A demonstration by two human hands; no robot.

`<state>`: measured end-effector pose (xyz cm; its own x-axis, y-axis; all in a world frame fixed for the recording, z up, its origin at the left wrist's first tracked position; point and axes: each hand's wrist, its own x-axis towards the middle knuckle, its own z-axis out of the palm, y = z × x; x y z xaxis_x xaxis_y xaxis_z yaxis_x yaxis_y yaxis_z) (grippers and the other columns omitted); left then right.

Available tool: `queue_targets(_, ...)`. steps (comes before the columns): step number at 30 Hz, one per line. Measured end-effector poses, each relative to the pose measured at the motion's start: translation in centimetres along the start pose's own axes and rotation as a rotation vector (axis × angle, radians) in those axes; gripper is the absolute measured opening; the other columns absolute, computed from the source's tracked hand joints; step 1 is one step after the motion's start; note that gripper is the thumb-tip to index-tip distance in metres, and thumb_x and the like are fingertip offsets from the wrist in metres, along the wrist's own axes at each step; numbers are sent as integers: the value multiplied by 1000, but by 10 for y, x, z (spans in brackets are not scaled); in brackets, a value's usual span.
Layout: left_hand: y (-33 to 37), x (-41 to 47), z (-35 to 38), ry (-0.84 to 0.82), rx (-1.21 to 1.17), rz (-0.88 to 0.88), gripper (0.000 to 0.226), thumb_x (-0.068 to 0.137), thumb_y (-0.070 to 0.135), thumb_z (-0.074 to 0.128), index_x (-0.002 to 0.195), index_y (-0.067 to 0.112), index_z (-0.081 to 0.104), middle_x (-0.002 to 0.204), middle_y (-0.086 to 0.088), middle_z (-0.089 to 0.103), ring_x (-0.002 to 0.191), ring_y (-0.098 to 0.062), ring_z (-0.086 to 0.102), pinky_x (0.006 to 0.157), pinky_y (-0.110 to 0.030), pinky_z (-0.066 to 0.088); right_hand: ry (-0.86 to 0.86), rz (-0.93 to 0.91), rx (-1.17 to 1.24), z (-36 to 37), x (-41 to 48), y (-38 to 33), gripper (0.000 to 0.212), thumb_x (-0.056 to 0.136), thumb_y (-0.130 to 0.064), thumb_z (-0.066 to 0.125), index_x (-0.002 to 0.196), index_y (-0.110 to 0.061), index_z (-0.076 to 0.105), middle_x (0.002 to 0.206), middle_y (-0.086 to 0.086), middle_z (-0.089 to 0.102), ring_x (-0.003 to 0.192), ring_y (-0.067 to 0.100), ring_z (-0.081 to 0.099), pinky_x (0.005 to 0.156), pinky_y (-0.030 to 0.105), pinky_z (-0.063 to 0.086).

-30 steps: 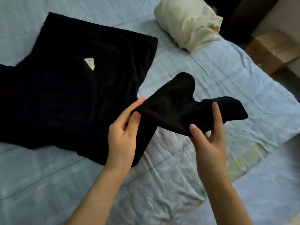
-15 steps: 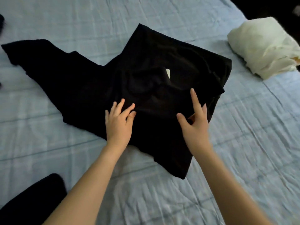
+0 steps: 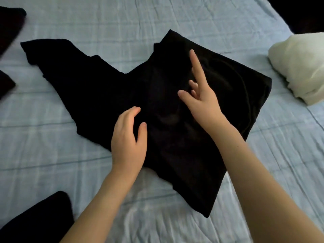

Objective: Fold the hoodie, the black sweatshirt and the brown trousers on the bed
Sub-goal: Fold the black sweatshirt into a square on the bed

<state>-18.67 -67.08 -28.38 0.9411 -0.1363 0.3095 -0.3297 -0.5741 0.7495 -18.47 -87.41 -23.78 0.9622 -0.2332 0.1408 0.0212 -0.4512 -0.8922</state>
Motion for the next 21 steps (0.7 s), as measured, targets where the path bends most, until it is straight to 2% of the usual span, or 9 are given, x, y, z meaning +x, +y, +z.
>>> queue_targets(1,8,0,3,8,50,106,36,97,11,52,133,10,55,135,-2,56,129,-12,48,109,-15,32,87,26,-77,-5,-6,8,75,98,-11,53,155,-48,21,154,-34,28,142,-12,26,121,28,28)
queue_targets(3,22,6,22,-104,158,316,40,99,11,46,138,8,53,142,-6,53,136,-19,44,116,-30,30,166,75,-377,-10,-23,29,60,103,-22,47,156,-40,27,160,-13,32,150,7,23,124,38,23)
queue_targets(5,26,21,52,-290,377,458,48,102,26,36,147,12,41,154,-7,39,145,-24,31,121,-42,21,54,117,-673,-8,-40,53,54,106,-37,35,158,-37,22,165,-5,22,154,20,10,125,48,11)
queue_targets(8,-8,54,92,-486,719,393,60,101,47,20,156,23,16,164,-6,12,151,-26,7,122,-49,5,-164,171,-897,1,-55,96,58,103,-55,15,158,-43,6,167,-9,4,155,22,-3,125,49,-2)
queue_targets(10,-44,62,108,-549,763,322,61,100,52,16,156,28,7,165,-1,7,152,-24,0,121,-52,5,-212,212,-903,4,-61,124,58,101,-59,9,158,-45,2,168,-9,0,155,22,-4,125,50,0)
queue_targets(12,-66,59,118,-547,747,318,60,101,53,18,156,29,8,165,1,11,152,-23,4,119,-55,11,-185,206,-891,8,-63,140,58,102,-58,11,158,-45,6,168,-8,5,155,23,2,125,49,3)
queue_targets(16,-58,60,117,-608,722,300,60,101,52,21,156,30,9,165,1,10,152,-23,3,119,-56,14,-218,229,-919,7,-61,136,57,102,-56,14,158,-44,5,168,-7,5,155,22,1,125,49,1)
queue_targets(19,-45,67,100,-654,612,269,59,102,48,26,155,32,7,165,6,1,151,-17,-8,122,-52,6,-240,273,-907,5,-55,113,60,101,-55,19,158,-43,7,168,-7,3,155,23,-5,124,52,-3)
queue_targets(21,-43,70,79,-607,479,283,54,103,41,31,154,31,18,164,8,10,151,-13,-1,123,-44,6,-211,219,-864,11,-44,92,59,102,-51,26,159,-38,15,168,-7,6,155,22,-5,124,52,-3)
